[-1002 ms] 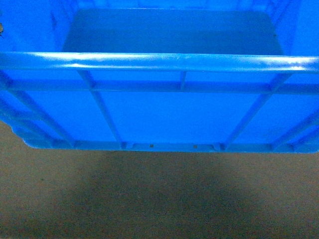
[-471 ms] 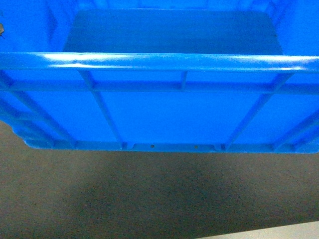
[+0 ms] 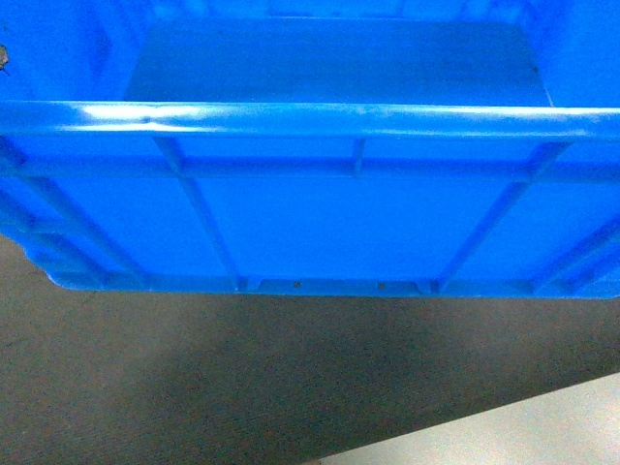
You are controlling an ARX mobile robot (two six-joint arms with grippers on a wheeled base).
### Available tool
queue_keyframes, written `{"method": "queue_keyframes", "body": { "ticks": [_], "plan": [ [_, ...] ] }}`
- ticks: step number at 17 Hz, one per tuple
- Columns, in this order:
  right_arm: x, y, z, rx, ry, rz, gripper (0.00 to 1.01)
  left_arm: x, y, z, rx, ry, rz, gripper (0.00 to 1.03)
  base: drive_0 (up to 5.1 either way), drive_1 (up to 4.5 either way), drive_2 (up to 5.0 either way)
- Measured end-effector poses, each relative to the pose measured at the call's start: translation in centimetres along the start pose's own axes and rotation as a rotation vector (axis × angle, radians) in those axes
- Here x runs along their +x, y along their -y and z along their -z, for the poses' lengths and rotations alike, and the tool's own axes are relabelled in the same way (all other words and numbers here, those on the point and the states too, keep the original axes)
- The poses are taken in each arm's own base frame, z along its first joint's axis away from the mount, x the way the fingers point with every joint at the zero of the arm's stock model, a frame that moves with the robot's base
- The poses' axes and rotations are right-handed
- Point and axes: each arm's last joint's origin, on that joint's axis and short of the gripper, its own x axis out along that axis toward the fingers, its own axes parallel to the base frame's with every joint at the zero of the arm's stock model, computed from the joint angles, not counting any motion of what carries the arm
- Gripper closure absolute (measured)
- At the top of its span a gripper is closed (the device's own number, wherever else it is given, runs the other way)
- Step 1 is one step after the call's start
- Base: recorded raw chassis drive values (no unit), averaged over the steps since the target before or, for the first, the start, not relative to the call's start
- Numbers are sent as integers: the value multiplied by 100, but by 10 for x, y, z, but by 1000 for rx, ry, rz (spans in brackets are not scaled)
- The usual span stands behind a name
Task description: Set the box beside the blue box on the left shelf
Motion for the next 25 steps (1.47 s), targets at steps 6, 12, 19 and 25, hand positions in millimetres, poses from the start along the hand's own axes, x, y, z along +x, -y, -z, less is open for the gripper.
{"method": "queue_keyframes", "body": {
  "ticks": [6,12,19,25],
  "plan": [
    [0,0,0,0,0,0,93,0,0,0,1,0,0,94,-158,-158,-158],
    [0,0,0,0,0,0,93,0,0,0,2,0,1,94,-154,-154,-154],
    [0,0,0,0,0,1,93,0,0,0,3,0,1,94,-153,-153,-153],
    [0,0,0,-1,0,0,93,0,0,0,3,0,1,94,-149,-149,-149]
  ]
}}
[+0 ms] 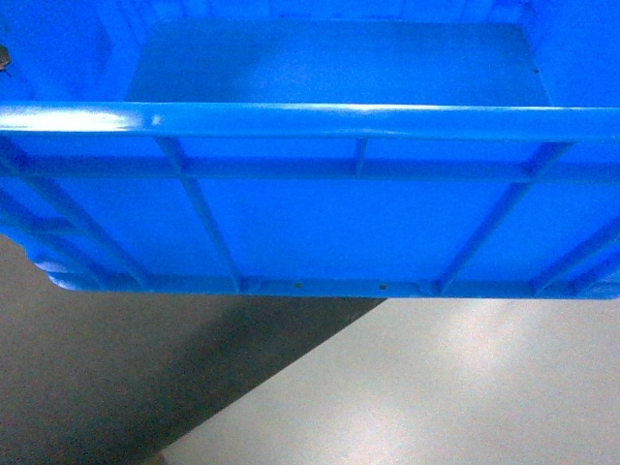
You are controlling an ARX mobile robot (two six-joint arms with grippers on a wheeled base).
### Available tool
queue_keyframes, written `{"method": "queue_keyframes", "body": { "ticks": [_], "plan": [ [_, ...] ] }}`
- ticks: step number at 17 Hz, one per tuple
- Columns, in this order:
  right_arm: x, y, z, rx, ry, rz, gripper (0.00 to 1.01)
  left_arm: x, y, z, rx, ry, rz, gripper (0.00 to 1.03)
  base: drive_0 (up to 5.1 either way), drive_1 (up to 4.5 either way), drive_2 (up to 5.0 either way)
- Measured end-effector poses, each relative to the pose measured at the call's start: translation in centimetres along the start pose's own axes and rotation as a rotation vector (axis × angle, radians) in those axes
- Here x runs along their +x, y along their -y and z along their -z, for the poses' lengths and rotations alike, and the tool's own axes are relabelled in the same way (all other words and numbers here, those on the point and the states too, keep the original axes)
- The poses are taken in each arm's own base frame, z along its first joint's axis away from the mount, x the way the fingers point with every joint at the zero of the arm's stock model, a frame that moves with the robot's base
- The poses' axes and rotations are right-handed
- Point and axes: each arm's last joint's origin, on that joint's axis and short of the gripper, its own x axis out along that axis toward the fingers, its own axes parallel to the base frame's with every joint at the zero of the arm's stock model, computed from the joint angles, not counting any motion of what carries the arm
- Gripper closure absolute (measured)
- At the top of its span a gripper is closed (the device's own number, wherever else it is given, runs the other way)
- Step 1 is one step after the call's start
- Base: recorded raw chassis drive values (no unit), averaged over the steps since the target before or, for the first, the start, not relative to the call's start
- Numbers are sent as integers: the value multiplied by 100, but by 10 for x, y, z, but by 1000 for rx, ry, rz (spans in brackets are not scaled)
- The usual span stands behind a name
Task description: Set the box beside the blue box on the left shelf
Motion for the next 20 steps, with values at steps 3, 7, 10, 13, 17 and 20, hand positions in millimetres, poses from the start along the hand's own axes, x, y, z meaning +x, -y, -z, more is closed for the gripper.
{"method": "queue_keyframes", "body": {
  "ticks": [3,7,10,13,17,20],
  "plan": [
    [0,0,0,0,0,0,93,0,0,0,0,0,0,94,-151,-151,-151],
    [0,0,0,0,0,0,93,0,0,0,0,0,0,94,-152,-152,-152],
    [0,0,0,-2,0,1,93,0,0,0,0,0,0,94,-145,-145,-145],
    [0,0,0,-2,0,0,93,0,0,0,0,0,0,94,-162,-162,-162],
    [0,0,0,-2,0,0,93,0,0,0,0,0,0,94,-175,-175,-175],
    [0,0,0,-2,1,1,93,0,0,0,1,0,0,94,-153,-153,-153]
  ]
}}
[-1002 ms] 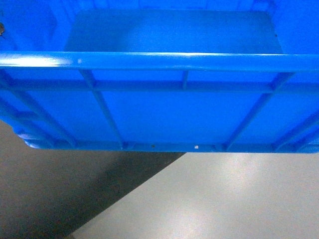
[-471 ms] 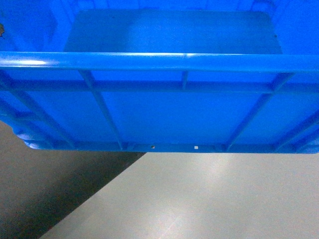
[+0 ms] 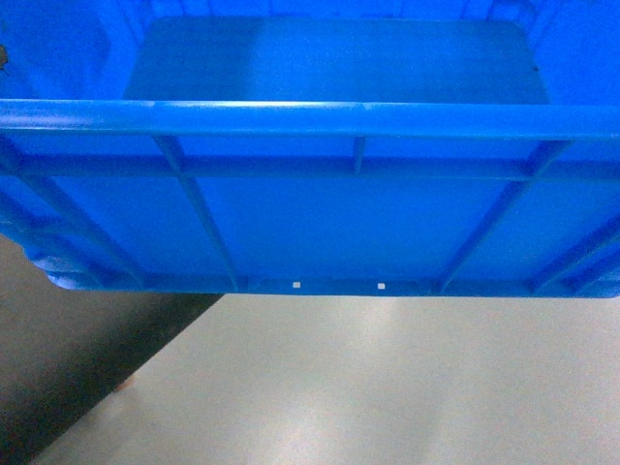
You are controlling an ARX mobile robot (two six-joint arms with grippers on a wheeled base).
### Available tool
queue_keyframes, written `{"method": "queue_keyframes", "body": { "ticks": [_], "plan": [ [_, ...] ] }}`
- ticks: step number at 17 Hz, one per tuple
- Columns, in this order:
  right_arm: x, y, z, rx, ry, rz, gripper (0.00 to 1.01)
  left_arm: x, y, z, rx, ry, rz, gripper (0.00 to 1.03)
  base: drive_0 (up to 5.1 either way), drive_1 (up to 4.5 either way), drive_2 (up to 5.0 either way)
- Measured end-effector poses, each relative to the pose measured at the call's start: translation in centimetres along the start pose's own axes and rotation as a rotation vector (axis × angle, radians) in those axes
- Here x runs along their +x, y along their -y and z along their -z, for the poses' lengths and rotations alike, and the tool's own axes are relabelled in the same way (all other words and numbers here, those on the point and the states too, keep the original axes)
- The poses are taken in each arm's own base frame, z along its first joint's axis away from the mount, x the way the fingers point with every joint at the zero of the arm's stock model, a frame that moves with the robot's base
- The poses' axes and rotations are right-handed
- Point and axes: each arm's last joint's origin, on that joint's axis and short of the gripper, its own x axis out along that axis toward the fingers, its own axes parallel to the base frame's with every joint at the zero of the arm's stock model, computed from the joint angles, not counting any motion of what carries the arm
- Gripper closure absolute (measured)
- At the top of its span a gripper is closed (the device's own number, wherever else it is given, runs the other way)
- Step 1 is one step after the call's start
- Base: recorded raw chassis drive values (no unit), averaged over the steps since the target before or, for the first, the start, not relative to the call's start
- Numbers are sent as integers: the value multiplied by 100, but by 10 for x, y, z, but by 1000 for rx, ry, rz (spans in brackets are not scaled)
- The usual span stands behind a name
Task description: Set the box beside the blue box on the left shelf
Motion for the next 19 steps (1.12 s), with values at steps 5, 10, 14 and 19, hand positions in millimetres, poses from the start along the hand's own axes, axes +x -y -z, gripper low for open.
{"method": "queue_keyframes", "body": {
  "ticks": [5,10,14,19],
  "plan": [
    [0,0,0,0,-1,0,93,0,0,0,1,0,1,94,-163,-163,-163],
    [0,0,0,0,-1,0,93,0,0,0,1,0,0,94,-157,-157,-157],
    [0,0,0,0,0,1,93,0,0,0,2,-1,1,94,-153,-153,-153],
    [0,0,0,0,0,1,93,0,0,0,2,0,1,94,-149,-149,-149]
  ]
}}
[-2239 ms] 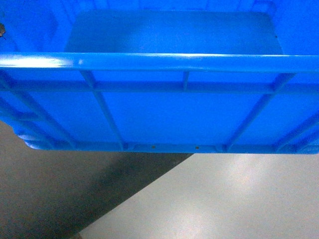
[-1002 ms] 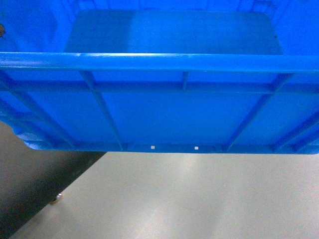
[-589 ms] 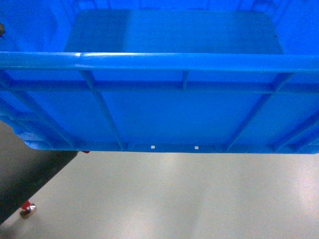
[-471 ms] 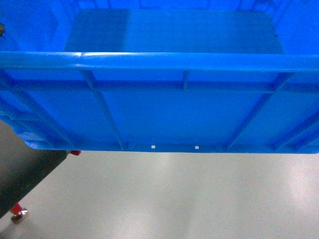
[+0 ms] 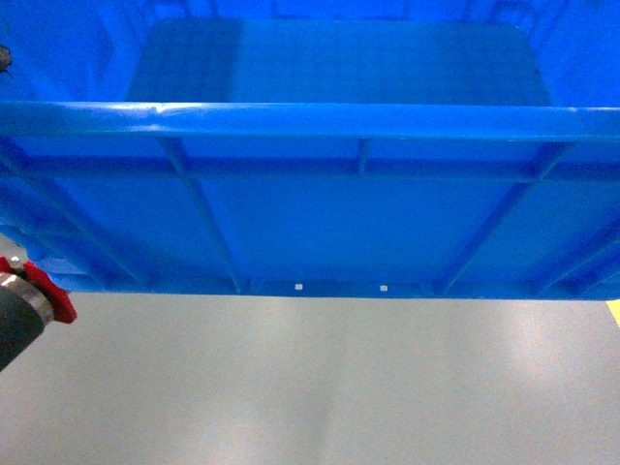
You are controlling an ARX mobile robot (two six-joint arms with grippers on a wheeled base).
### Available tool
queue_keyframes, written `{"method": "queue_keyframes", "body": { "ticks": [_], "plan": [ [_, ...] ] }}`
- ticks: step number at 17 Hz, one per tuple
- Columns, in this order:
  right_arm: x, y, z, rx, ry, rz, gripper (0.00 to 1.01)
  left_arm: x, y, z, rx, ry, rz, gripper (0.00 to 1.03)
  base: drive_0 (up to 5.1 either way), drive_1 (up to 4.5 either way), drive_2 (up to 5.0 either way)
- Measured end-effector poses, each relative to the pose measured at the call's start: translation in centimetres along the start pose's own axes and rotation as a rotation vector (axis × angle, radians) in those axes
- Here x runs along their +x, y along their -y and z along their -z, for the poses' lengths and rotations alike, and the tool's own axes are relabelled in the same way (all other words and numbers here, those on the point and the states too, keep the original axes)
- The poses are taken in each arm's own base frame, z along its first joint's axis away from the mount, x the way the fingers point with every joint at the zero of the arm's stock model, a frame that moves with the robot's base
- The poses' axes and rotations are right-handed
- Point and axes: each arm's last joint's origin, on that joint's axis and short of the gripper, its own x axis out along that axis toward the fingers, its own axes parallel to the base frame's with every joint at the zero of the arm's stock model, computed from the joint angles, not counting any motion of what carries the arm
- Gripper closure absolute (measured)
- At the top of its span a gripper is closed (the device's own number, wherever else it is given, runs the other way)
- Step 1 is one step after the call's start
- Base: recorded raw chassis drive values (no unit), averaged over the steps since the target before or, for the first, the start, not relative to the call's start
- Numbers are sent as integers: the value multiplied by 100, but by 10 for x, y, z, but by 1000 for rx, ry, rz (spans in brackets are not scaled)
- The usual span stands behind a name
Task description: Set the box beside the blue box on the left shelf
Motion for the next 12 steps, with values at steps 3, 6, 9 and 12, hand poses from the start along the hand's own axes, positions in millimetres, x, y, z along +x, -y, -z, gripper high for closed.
{"method": "queue_keyframes", "body": {
  "ticks": [3,6,9,12],
  "plan": [
    [0,0,0,0,1,0,93,0,0,0,0,-1,0,94,-151,-151,-151],
    [0,0,0,0,0,0,93,0,0,0,0,0,0,94,-152,-152,-152],
    [0,0,0,0,1,0,93,0,0,0,0,0,0,94,-153,-153,-153],
    [0,0,0,0,0,0,93,0,0,0,0,0,0,94,-153,-153,-153]
  ]
}}
